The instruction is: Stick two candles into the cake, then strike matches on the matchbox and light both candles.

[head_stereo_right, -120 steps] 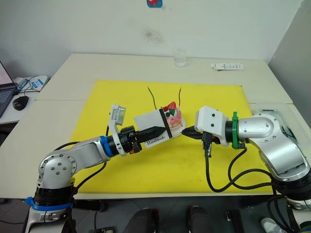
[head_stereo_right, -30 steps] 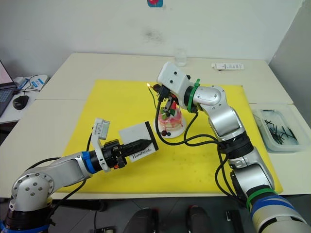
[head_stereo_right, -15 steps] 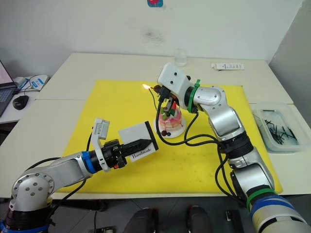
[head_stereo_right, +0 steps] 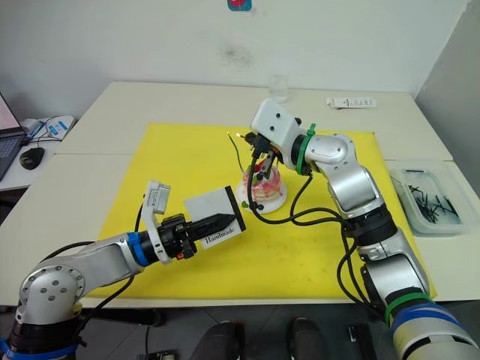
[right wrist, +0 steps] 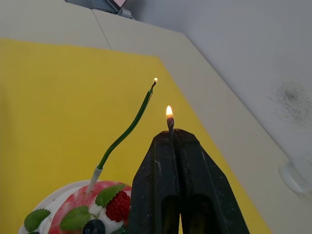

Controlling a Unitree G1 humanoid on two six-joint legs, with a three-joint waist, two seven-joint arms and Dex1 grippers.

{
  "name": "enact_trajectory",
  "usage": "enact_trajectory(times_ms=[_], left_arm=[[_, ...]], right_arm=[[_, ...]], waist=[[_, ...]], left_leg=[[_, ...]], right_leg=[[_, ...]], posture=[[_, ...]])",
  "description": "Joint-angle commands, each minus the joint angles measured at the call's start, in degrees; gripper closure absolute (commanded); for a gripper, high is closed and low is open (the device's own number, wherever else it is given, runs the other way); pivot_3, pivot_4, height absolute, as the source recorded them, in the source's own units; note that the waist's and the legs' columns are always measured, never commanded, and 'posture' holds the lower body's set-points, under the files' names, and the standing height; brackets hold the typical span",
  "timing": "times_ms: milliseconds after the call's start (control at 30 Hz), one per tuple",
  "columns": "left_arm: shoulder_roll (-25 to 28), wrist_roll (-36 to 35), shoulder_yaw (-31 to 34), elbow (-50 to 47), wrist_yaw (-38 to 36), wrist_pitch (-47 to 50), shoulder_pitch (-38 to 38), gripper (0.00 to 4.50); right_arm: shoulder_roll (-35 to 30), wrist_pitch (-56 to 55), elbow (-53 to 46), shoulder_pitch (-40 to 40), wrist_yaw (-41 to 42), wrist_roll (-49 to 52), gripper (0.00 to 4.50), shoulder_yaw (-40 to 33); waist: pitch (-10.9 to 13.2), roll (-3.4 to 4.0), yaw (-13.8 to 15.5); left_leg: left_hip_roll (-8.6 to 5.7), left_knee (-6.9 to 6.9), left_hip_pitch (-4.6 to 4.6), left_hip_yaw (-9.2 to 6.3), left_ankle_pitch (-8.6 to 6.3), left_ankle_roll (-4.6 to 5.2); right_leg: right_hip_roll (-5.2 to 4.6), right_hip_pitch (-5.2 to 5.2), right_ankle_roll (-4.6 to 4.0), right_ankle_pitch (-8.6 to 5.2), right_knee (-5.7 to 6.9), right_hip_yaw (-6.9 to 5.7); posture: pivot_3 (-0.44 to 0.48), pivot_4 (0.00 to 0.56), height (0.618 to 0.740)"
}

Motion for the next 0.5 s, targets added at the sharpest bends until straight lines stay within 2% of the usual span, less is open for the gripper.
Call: enact_trajectory(times_ms=[33,300,500], left_arm=[[-0.2,-0.2,-0.1,-0.9,-0.9,-0.8,-1.0,4.5],[0.2,-0.1,-0.4,-0.7,-1.6,-0.5,-1.2,4.5],[1.4,0.0,-0.6,-1.9,-2.8,0.3,-0.8,4.5]], right_arm=[[-0.7,1.1,-3.6,0.3,-0.2,0.4,4.49,-1.6],[-1.4,3.1,-6.3,1.0,-0.2,0.9,4.49,-2.0],[-4.9,9.1,-15.5,4.7,2.1,4.5,4.49,-4.6]], waist=[[0.0,0.0,0.0],[0.0,0.0,0.0],[0.0,0.0,0.1]], left_leg=[[0.0,0.0,0.0,0.01,0.0,0.0],[0.02,0.0,0.0,-0.01,0.0,0.0],[0.0,-0.01,-0.03,-0.01,0.0,0.0]], right_leg=[[0.0,0.0,0.0,0.0,0.0,0.01],[0.02,-0.01,0.02,-0.02,0.01,-0.02],[0.0,-0.01,0.02,-0.01,-0.02,-0.01]], posture=[[0.0,0.15,0.74],[0.0,0.15,0.74],[0.0,0.15,0.74]])
